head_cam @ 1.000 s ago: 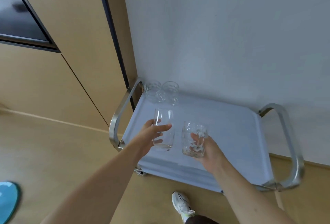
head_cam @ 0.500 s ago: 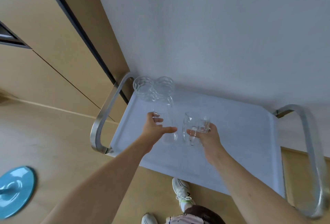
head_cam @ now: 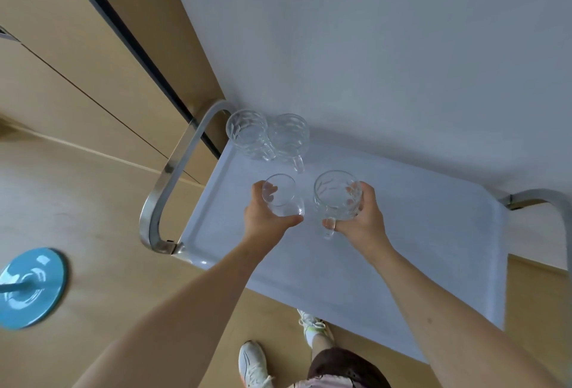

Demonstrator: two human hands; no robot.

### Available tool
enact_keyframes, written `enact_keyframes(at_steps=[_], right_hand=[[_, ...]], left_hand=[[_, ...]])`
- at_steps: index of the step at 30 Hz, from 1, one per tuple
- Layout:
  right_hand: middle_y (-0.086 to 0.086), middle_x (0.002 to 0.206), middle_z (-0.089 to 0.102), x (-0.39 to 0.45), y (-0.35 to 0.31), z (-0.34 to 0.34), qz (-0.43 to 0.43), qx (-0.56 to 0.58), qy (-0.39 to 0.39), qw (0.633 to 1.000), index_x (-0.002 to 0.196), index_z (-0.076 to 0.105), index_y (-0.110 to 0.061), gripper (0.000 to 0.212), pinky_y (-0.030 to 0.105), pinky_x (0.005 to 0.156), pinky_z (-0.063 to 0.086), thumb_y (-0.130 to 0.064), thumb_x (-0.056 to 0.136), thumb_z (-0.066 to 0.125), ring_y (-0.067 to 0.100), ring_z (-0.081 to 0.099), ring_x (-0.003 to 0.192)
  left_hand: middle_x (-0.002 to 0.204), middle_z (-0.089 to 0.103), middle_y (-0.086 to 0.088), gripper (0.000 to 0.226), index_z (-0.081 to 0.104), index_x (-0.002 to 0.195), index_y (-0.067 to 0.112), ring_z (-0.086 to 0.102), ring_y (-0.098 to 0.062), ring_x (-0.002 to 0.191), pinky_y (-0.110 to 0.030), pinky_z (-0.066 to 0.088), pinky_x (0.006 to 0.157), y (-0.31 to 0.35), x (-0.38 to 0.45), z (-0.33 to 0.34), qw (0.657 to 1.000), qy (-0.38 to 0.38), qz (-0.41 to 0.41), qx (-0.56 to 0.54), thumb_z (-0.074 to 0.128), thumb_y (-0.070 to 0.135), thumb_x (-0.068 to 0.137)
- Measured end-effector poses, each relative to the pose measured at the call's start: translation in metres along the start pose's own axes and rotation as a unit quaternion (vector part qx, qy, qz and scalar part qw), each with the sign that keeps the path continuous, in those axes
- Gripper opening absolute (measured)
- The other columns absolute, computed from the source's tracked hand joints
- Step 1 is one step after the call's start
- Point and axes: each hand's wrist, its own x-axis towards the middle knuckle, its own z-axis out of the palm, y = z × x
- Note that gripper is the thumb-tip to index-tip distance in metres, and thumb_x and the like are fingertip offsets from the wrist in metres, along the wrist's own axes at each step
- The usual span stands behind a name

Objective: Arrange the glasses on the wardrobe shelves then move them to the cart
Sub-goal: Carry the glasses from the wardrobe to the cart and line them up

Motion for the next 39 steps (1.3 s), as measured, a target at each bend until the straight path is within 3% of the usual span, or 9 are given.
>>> enact_keyframes(at_steps=[9,15,17,20,22,25,29,33,39], right_hand=[[-0.041,0.109,0.059,0.007,-0.001,-0.009,-0.043,-0.071,-0.008,0.997,0.111,0.043,-0.068,0.102,0.007,0.078,0.047,-0.011,0.048,0.101,-0.016,0.058,0.1],[-0.003,0.137,0.053,-0.014,0.013,-0.015,-0.019,-0.039,0.017,0.999,0.148,0.04,-0.026,0.094,0.034,0.099,0.05,0.001,0.07,0.085,0.023,0.059,0.121],[-0.006,0.141,0.051,-0.023,0.011,-0.013,-0.012,-0.016,0.031,0.999,0.15,0.039,-0.026,0.09,0.031,0.103,0.045,-0.012,0.069,0.078,0.02,0.054,0.129],[-0.007,0.153,0.039,-0.024,-0.001,-0.003,0.004,-0.044,0.005,0.999,0.158,0.023,-0.025,0.113,0.036,0.113,0.038,-0.034,0.067,0.089,0.013,0.043,0.137],[-0.005,0.146,0.041,-0.017,-0.01,0.004,-0.003,-0.105,0.015,0.994,0.155,0.024,-0.021,0.122,0.036,0.11,0.04,-0.037,0.059,0.098,0.013,0.044,0.132],[-0.005,0.123,0.056,-0.004,-0.018,0.01,-0.015,-0.124,0.076,0.989,0.13,0.044,-0.025,0.095,0.035,0.092,0.047,-0.031,0.053,0.098,0.021,0.056,0.113],[-0.022,0.105,0.059,0.018,-0.024,0.009,-0.028,-0.091,0.075,0.993,0.115,0.044,-0.044,0.083,0.028,0.085,0.047,-0.024,0.053,0.095,0.014,0.059,0.102],[-0.012,0.113,0.063,0.042,-0.034,0.01,-0.036,-0.078,0.069,0.994,0.121,0.05,-0.036,0.081,0.03,0.09,0.05,-0.022,0.055,0.094,0.016,0.061,0.106],[-0.013,0.116,0.063,0.068,-0.044,0.01,-0.047,-0.079,0.049,0.995,0.132,0.052,-0.032,0.088,0.027,0.092,0.049,-0.019,0.056,0.094,0.015,0.062,0.109]], left_hand=[[0.127,0.056,0.021,0.092,0.031,0.115,0.051,0.052,-0.007,0.111,-0.008,0.039,0.069,-0.008,0.007,0.005,0.998,-0.035,0.017,0.056,0.097,0.022,0.057],[0.124,0.056,0.017,0.095,0.031,0.115,0.051,0.053,-0.007,0.106,-0.006,0.038,0.063,-0.012,0.01,0.005,0.996,-0.047,0.025,0.072,0.096,0.023,0.052],[0.124,0.056,0.017,0.094,0.033,0.117,0.049,0.053,-0.008,0.106,-0.005,0.041,0.061,-0.014,0.01,0.005,0.996,-0.046,0.03,0.071,0.096,0.021,0.053],[0.125,0.056,0.015,0.093,0.032,0.117,0.047,0.052,-0.008,0.104,-0.002,0.042,0.063,-0.016,0.01,0.007,0.996,-0.043,0.039,0.064,0.095,0.018,0.054],[0.124,0.056,0.015,0.094,0.033,0.12,0.046,0.052,-0.005,0.101,-0.006,0.043,0.06,-0.016,0.01,0.007,0.996,-0.044,0.036,0.063,0.094,0.018,0.055],[0.125,0.055,0.015,0.094,0.034,0.123,0.044,0.052,-0.005,0.102,-0.006,0.04,0.062,-0.016,0.011,0.006,0.996,-0.046,0.035,0.064,0.094,0.019,0.055],[0.125,0.055,0.016,0.094,0.033,0.119,0.048,0.053,-0.002,0.102,-0.005,0.043,0.061,-0.016,0.011,0.006,0.996,-0.048,0.035,0.066,0.093,0.02,0.054],[0.122,0.055,0.017,0.094,0.03,0.115,0.054,0.052,0.004,0.101,-0.006,0.044,0.058,-0.015,0.013,0.005,0.996,-0.049,0.028,0.076,0.092,0.024,0.051],[0.118,0.055,0.018,0.094,0.027,0.111,0.058,0.055,-0.008,0.098,-0.019,0.043,0.062,-0.014,0.015,0.007,0.994,-0.043,0.026,0.093,0.091,0.029,0.049]])
